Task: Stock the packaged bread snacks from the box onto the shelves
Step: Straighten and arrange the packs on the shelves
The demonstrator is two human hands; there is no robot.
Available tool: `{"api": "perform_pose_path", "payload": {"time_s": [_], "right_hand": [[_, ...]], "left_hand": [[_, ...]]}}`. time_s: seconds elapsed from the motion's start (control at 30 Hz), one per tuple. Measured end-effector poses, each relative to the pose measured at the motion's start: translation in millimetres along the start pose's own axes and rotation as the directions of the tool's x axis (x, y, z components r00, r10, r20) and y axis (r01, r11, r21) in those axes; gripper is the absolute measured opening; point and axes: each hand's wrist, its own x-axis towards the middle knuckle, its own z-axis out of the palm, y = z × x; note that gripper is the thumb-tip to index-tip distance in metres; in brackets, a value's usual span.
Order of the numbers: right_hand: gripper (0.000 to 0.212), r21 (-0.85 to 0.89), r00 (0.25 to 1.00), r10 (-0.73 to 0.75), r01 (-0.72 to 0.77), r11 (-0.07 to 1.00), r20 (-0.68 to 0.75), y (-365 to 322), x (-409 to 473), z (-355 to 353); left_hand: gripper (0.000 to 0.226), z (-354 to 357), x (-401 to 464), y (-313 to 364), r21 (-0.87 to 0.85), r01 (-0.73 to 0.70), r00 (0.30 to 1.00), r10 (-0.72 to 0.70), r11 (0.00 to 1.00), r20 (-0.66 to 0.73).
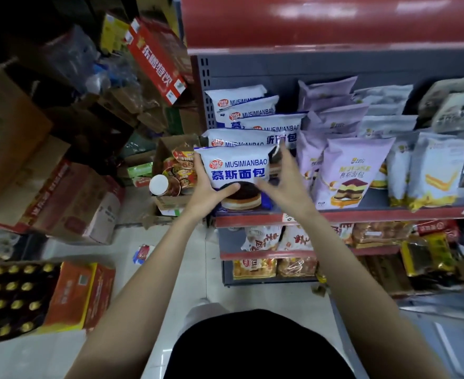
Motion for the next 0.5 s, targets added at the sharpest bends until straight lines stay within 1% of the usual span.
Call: {"api": "perform_pose_path", "payload": {"time_s": [0.03,0.07,0.1,0.13,0.17,0.23,0.27,0.33,0.37,0.4,0.43,0.5], "right_hand": [[0.071,-0.089,0.993,-0.045,0.036,0.995,-0.106,-5,5,-14],[0.056,-0.209,0.972,-0.140,0.099,0.973,-0.191,-10,12,-27],[0.047,-0.338,0.947,-0.243,0.163,0.927,-0.212,-15,22,-39],[0.043,-0.449,0.934,-0.317,0.216,0.867,-0.163,-19,34,-48],[0.042,-0.541,0.934,-0.349,0.256,0.801,-0.074,-23,48,-56],[0.043,-0.692,0.938,-0.329,0.310,0.651,0.111,-24,78,-64],[0.045,-0.748,0.937,-0.292,0.332,0.574,0.192,-23,90,-66],[0.051,-0.817,0.923,-0.164,0.385,0.429,0.348,-18,109,-68],[0.056,-0.829,0.908,-0.094,0.412,0.378,0.409,-16,115,-69],[0.060,-0.828,0.894,-0.038,0.430,0.361,0.447,-15,118,-70],[0.063,-0.817,0.881,-0.003,0.440,0.373,0.473,-16,121,-71],[0.069,-0.783,0.856,0.012,0.467,0.410,0.517,-22,124,-71]], "left_hand": [[0.115,0,0,2,0.007,-0.025,1.000,0.025,1.000,-0.010],[0.113,0,0,3,0.014,-0.044,0.999,0.044,0.999,-0.013],[0.111,0,0,5,0.014,-0.059,0.998,0.059,0.998,-0.014],[0.110,1,0,6,0.009,-0.071,0.997,0.071,0.997,-0.021],[0.113,1,0,8,0.000,-0.077,0.997,0.077,0.997,-0.032],[0.128,4,-1,10,-0.017,-0.079,0.996,0.079,0.997,-0.046],[0.132,6,-2,12,-0.013,-0.080,0.996,0.079,0.997,-0.049],[0.135,11,-4,14,0.034,-0.085,0.994,0.087,0.996,-0.067],[0.136,13,-4,15,0.070,-0.093,0.992,0.099,0.993,-0.080],[0.136,14,-5,16,0.107,-0.108,0.988,0.118,0.988,-0.096],[0.136,14,-5,17,0.144,-0.124,0.984,0.140,0.982,-0.108],[0.134,10,-7,22,0.221,-0.154,0.979,0.179,0.963,-0.094]]}}
